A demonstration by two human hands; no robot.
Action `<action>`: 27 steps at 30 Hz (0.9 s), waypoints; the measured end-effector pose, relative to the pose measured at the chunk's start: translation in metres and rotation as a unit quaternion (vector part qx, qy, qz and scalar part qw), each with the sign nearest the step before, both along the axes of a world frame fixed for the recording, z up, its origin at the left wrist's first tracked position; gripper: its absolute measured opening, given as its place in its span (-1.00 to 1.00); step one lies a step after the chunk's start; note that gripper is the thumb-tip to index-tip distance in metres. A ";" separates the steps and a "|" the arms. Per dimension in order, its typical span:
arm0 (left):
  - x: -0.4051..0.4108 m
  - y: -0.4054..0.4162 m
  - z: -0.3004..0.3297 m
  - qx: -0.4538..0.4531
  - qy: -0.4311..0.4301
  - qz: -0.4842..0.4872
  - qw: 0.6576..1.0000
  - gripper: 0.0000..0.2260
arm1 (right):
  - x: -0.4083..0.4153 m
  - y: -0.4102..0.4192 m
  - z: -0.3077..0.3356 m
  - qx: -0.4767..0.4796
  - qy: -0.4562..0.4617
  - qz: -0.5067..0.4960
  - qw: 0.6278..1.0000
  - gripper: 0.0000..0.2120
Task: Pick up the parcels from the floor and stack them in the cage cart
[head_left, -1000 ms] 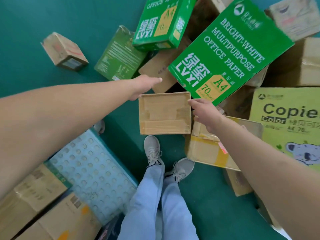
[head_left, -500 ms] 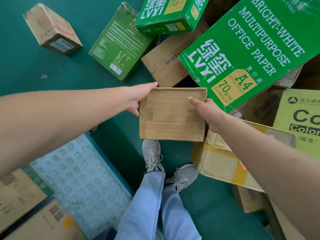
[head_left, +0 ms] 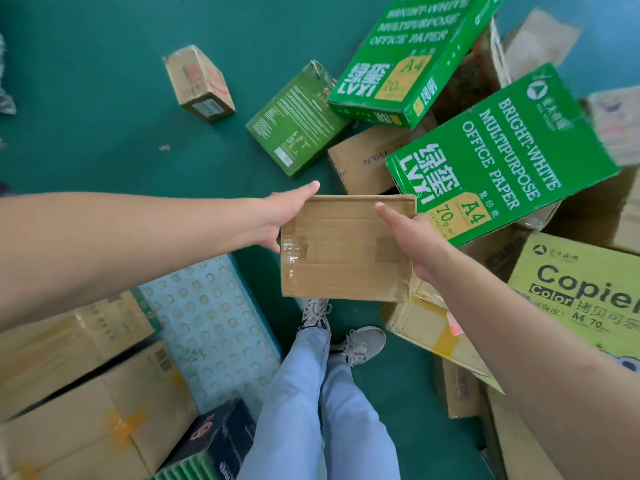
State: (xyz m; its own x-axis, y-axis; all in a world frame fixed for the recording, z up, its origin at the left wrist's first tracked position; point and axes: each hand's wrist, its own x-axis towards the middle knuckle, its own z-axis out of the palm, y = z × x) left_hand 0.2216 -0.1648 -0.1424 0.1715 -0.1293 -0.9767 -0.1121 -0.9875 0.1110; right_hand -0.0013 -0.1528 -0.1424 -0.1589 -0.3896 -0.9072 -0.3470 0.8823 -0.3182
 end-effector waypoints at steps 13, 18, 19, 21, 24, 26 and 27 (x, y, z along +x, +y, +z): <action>0.043 0.106 0.258 -0.094 0.014 0.205 0.974 0.08 | 0.025 -0.002 0.258 -0.088 -0.016 0.123 0.988 0.03; 0.029 0.170 0.334 -0.121 0.003 0.251 0.960 -0.48 | 0.020 0.020 0.324 -0.113 -0.055 0.196 0.973 0.03; 0.025 0.189 0.352 -0.128 -0.003 0.253 0.959 -0.52 | 0.020 0.029 0.341 -0.121 -0.063 0.221 0.966 0.05; 0.018 0.216 0.376 -0.139 -0.016 0.258 0.956 -0.56 | 0.020 0.040 0.361 -0.134 -0.071 0.245 0.957 -0.03; 0.008 0.262 0.412 -0.169 -0.029 0.282 0.944 -0.63 | 0.024 0.063 0.392 -0.145 -0.076 0.300 0.940 -0.20; 0.002 0.296 0.433 -0.191 -0.043 0.292 0.936 -0.68 | 0.033 0.082 0.410 -0.153 -0.077 0.346 0.922 -0.29; 0.000 0.311 0.439 -0.200 -0.044 0.300 0.932 -0.69 | 0.036 0.092 0.418 -0.155 -0.083 0.372 0.912 -0.39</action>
